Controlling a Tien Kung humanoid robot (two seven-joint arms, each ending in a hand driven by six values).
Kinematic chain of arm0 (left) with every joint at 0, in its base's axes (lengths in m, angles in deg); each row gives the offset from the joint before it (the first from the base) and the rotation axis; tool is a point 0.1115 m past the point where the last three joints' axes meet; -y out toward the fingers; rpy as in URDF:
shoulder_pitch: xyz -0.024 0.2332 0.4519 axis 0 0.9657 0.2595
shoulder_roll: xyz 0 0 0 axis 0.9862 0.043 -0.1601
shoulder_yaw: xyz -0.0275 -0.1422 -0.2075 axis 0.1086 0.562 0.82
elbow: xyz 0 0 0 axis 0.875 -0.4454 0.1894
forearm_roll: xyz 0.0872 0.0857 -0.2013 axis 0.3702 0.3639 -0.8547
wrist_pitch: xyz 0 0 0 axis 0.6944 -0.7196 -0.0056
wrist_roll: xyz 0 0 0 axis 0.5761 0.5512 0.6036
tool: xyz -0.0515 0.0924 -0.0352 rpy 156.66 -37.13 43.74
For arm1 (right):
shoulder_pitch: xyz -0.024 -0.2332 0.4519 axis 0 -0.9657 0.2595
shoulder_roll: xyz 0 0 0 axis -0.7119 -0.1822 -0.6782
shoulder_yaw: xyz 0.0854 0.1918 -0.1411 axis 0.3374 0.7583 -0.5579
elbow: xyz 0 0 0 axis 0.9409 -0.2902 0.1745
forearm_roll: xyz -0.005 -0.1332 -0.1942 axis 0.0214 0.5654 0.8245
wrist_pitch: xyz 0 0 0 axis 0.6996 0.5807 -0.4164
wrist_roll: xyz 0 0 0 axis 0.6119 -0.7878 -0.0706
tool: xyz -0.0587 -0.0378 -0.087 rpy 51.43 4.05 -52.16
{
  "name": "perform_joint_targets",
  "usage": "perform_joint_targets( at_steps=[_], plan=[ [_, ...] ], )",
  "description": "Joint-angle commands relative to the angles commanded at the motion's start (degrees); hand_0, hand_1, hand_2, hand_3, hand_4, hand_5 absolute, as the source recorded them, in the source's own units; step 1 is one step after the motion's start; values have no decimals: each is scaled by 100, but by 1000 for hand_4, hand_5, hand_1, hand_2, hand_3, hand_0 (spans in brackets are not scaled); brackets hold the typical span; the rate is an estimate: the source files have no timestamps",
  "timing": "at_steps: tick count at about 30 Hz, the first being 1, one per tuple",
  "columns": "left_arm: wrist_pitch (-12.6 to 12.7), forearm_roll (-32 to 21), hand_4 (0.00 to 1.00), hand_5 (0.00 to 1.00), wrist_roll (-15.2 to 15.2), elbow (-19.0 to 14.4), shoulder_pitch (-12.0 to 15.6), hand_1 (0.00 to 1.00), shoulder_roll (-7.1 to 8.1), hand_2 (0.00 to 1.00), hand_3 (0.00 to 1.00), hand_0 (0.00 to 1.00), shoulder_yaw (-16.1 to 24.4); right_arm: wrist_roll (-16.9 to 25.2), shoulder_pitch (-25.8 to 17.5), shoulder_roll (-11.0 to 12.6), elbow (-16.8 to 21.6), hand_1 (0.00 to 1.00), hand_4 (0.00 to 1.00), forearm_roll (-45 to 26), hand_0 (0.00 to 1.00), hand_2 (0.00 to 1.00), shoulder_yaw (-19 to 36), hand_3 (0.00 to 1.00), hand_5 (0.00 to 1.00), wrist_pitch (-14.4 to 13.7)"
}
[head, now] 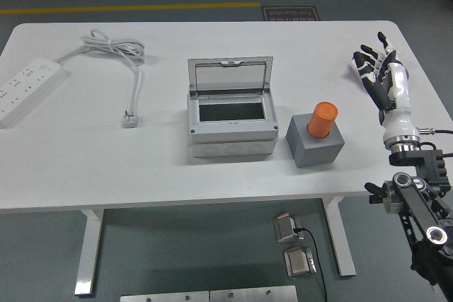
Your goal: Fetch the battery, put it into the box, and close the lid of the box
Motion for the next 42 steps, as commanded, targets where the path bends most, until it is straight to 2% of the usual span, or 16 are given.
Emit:
perform_joint_targets(
  at_steps=[1,2,13,14,25,26,31,32,42],
  plan=[
    [-1,2,916,629,1,0,0,690,-3,742,822,740,0,-2,2,0,-6,809,908,3,821,861,-4,998,590,2],
    [-2,5,914,626,3,0,1,689,-8,739,821,729,1,-14,10,2,-35,840,901,17,866,886,-20,998,561,14],
    [23,73,912,625,6,0,-12,688,-12,738,820,729,44,-81,40,-26,-381,838,905,100,862,875,-263,959,555,111],
    [21,74,912,621,7,0,-21,696,-14,739,819,728,47,-83,41,-24,-408,831,911,109,835,868,-299,944,551,113],
    [0,154,910,619,7,0,-76,707,-48,740,817,726,103,5,56,-19,-619,821,918,-88,826,863,-662,937,554,62],
    [-1,161,910,617,7,0,-78,705,-49,739,816,722,107,15,59,-25,-636,798,919,-108,760,825,-698,904,552,56],
    [-2,181,910,617,7,0,-96,705,-54,739,816,722,106,68,64,-42,-651,798,919,-220,760,825,-867,904,552,14],
    [-4,182,909,610,7,0,-100,704,-56,737,815,719,104,77,63,-42,-647,774,919,-237,712,789,-886,864,552,5],
    [-11,192,907,607,20,0,-106,705,-81,737,812,718,80,126,73,-55,-736,759,919,-386,674,776,-1061,847,552,-75]
  ],
)
